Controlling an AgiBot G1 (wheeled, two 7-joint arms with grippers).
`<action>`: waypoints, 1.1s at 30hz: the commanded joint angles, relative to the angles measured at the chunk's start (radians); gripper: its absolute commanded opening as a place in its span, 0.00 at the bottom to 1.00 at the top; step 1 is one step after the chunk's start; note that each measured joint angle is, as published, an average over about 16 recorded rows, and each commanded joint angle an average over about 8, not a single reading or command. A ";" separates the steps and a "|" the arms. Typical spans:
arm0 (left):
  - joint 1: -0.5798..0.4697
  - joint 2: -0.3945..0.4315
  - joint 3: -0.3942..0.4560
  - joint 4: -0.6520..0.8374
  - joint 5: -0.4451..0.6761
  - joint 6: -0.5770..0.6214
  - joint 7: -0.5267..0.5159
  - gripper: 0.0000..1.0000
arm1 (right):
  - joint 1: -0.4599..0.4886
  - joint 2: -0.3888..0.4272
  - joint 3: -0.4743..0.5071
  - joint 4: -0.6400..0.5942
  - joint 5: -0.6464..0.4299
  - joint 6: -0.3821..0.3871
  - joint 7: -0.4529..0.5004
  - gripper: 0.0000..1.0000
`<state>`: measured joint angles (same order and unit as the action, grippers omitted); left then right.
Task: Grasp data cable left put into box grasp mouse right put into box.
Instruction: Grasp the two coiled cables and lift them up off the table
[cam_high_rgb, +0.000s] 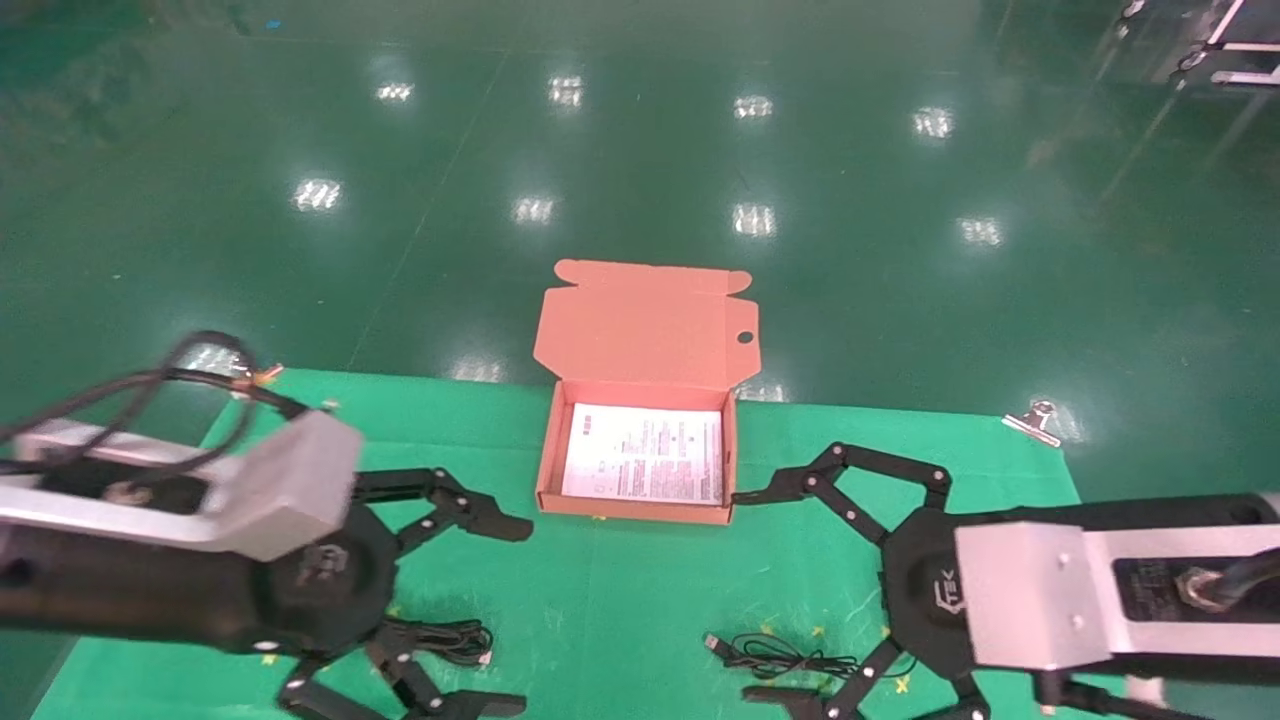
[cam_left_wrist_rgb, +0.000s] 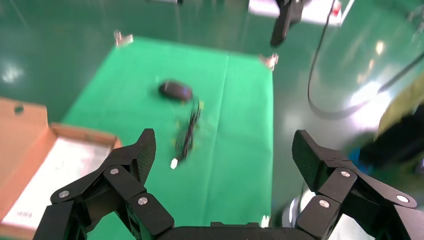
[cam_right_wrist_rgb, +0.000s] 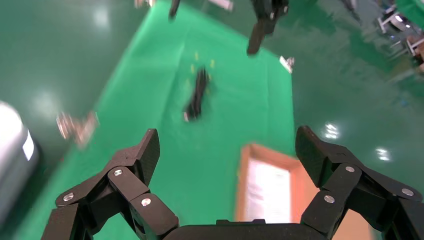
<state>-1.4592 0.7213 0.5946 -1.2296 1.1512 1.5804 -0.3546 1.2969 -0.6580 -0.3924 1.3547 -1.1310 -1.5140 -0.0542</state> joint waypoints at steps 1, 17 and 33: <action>-0.034 0.015 0.037 0.007 0.036 0.001 -0.013 1.00 | 0.028 -0.010 -0.014 0.002 -0.044 -0.007 -0.037 1.00; -0.136 0.069 0.287 -0.054 0.468 -0.060 -0.003 1.00 | 0.055 -0.066 -0.175 0.005 -0.381 0.029 -0.351 1.00; -0.011 0.149 0.413 -0.072 0.843 -0.251 -0.097 1.00 | -0.037 -0.117 -0.275 -0.004 -0.699 0.189 -0.307 1.00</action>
<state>-1.4757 0.8725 1.0011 -1.2800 1.9784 1.3284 -0.4428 1.2602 -0.7805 -0.6677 1.3473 -1.8262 -1.3272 -0.3559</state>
